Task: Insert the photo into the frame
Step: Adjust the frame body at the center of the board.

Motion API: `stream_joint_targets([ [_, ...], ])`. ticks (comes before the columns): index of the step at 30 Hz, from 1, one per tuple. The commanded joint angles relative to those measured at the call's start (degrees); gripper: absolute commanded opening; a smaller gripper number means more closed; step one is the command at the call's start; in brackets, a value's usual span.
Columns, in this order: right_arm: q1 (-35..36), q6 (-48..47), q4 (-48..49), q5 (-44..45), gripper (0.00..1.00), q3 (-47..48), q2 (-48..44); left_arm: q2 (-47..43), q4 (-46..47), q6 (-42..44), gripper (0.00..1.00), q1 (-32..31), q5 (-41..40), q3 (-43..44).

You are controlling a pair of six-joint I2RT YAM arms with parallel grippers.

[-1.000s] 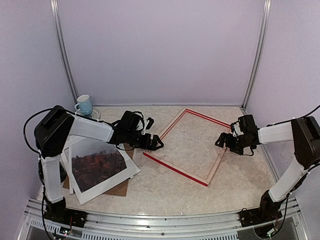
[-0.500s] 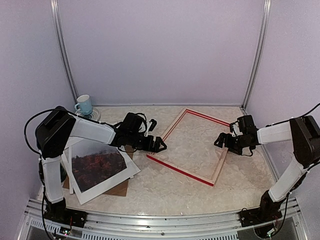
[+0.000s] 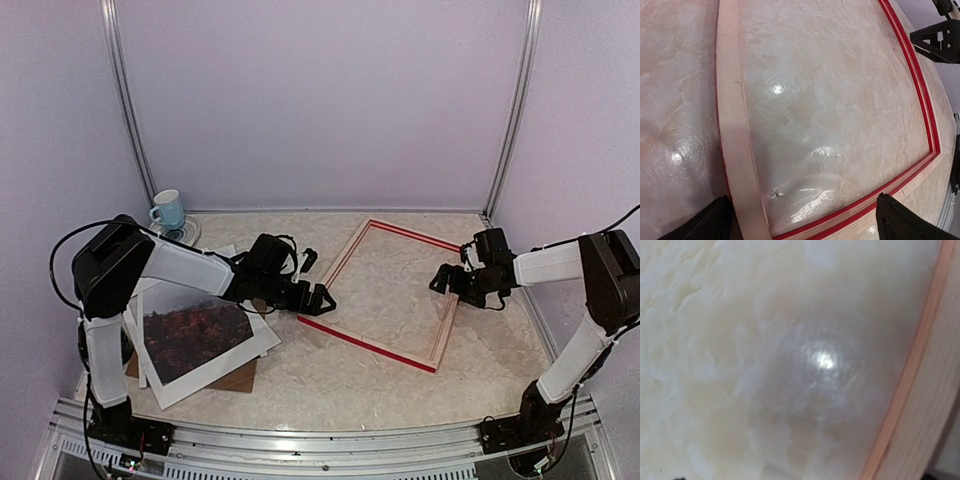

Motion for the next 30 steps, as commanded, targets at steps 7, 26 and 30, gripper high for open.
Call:
stream_joint_targets([
  [7, 0.7, -2.1, -4.5, 5.4, 0.99, 4.3, 0.7, -4.3, 0.2, -1.3, 0.99, -3.2, 1.2, -3.8],
  [26, 0.7, -2.8, -5.2, 4.8, 0.99, 7.9, 4.0, -7.1, -1.2, -0.8, 0.99, -8.3, 3.8, -5.3],
  [30, 0.7, -2.9, -5.1, 4.4, 0.99, 9.0, 5.0, -6.5, -0.2, -1.6, 0.99, -9.0, 4.6, -5.7],
])
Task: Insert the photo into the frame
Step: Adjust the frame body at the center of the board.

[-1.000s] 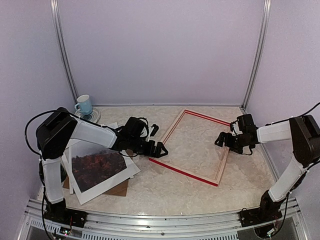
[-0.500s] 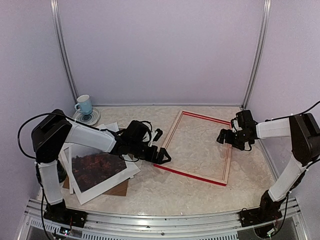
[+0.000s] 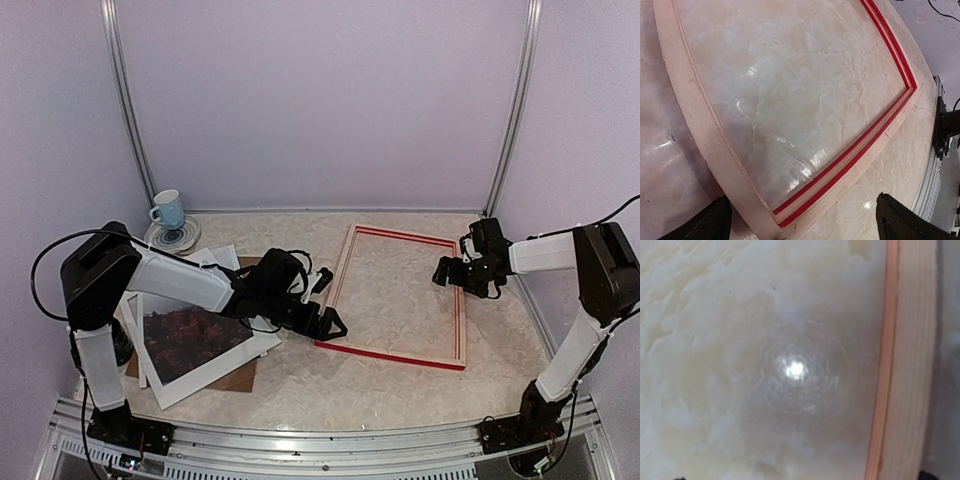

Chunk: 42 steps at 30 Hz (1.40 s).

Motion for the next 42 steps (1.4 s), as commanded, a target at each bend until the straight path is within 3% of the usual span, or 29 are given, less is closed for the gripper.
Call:
stream_joint_targets([
  [1, 0.7, -0.5, -0.1, -2.2, 0.99, 2.3, 1.7, -1.0, 1.9, -0.8, 0.99, -1.5, 3.1, -0.8],
  [42, 0.7, 0.8, 3.3, -6.5, 0.99, 10.1, 7.8, -3.8, 1.0, -1.9, 0.99, -3.1, -0.3, -1.8],
])
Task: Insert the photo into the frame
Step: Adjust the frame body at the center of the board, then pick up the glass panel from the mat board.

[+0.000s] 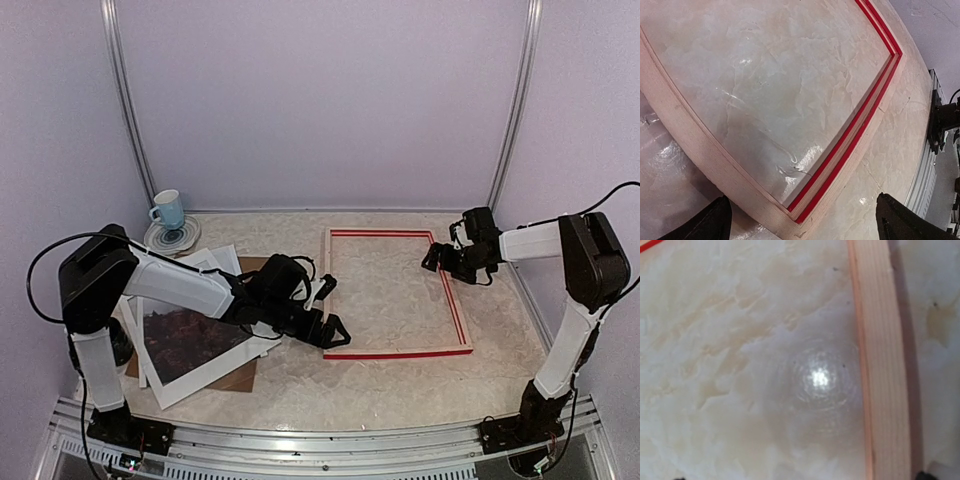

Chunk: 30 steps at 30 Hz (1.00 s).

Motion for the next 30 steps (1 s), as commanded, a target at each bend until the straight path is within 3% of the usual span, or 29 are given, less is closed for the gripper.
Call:
stream_joint_targets([
  [1, 0.7, 0.4, 0.9, -1.2, 0.99, 1.6, 0.5, -3.5, 0.8, 0.3, 0.99, -0.7, -0.5, -0.8],
  [15, 0.8, -0.3, -3.0, 5.5, 0.99, 0.9, -6.7, -8.8, -0.8, 1.5, 0.99, 0.9, -5.6, -1.4],
  [23, 5.4, -1.2, -3.5, 3.1, 0.99, 1.2, -10.3, -15.7, -2.9, 2.5, 0.99, 5.3, -10.3, -2.5],
  [30, 14.0, 3.0, -0.1, -6.4, 0.98, 1.3, -10.9, -22.0, -5.0, 1.4, 0.99, 9.0, -15.2, -7.2],
])
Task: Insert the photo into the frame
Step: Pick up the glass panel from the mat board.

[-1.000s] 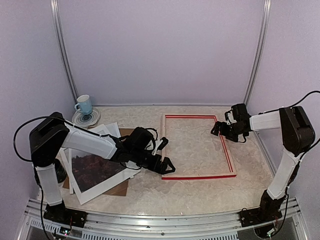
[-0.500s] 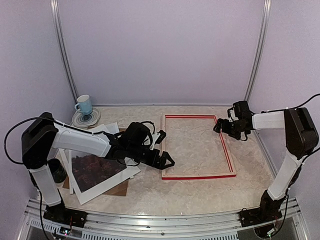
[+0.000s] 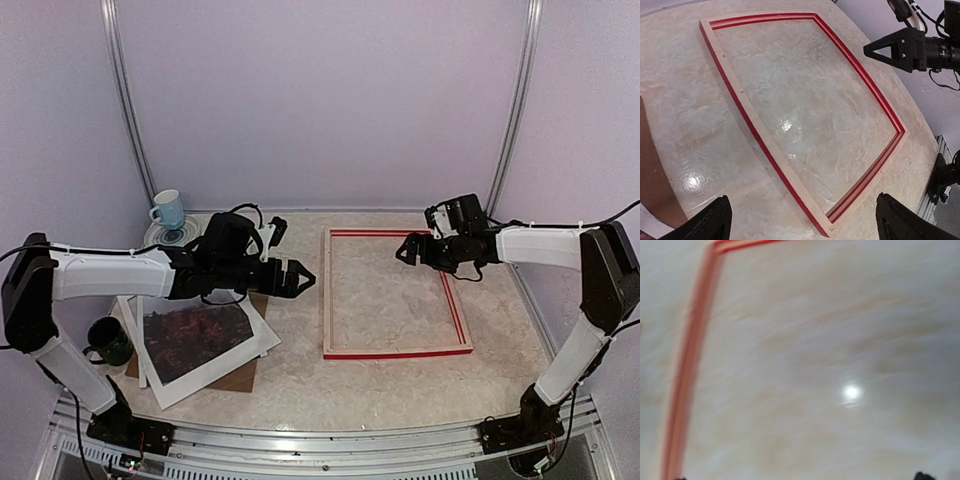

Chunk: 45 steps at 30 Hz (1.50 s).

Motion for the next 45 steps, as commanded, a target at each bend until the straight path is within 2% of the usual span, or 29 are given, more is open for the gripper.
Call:
stream_joint_targets([
  [1, 5.8, 3.4, 2.5, -7.0, 0.98, 1.0, -1.7, -4.5, -2.4, -0.7, 0.99, 2.1, -4.5, -4.6],
  [9, 16.9, 9.5, 4.9, -11.5, 0.97, 3.1, 1.1, -11.1, -1.6, -5.0, 0.99, 4.7, -7.7, -13.4],
  [18, 25.5, 11.7, 2.3, -16.4, 0.97, 11.8, 10.5, -18.1, 0.5, -9.9, 0.99, 6.6, -9.4, -20.3],
  [23, 29.4, 13.4, 0.9, -18.8, 0.97, 16.8, 15.2, -21.5, -0.1, -11.7, 0.99, 7.7, -13.5, -23.1],
  [29, 32.8, 16.5, -0.2, -22.7, 0.97, 21.5, 20.4, -23.5, 1.2, -14.1, 0.99, 9.2, -14.1, -26.7],
  [36, 35.0, 15.8, -5.6, -27.4, 0.97, 27.9, 26.4, -26.3, 2.0, -15.8, 0.99, 9.4, -16.0, -29.2],
  [41, 35.1, 14.5, -8.6, -27.2, 0.96, 27.9, 27.2, -28.3, 2.4, -17.1, 0.99, 9.4, -15.3, -31.0],
  [45, 35.1, 13.8, -8.9, -30.4, 0.96, 26.7, 28.4, -29.8, 2.4, -17.5, 0.99, 9.3, -15.0, -32.3],
])
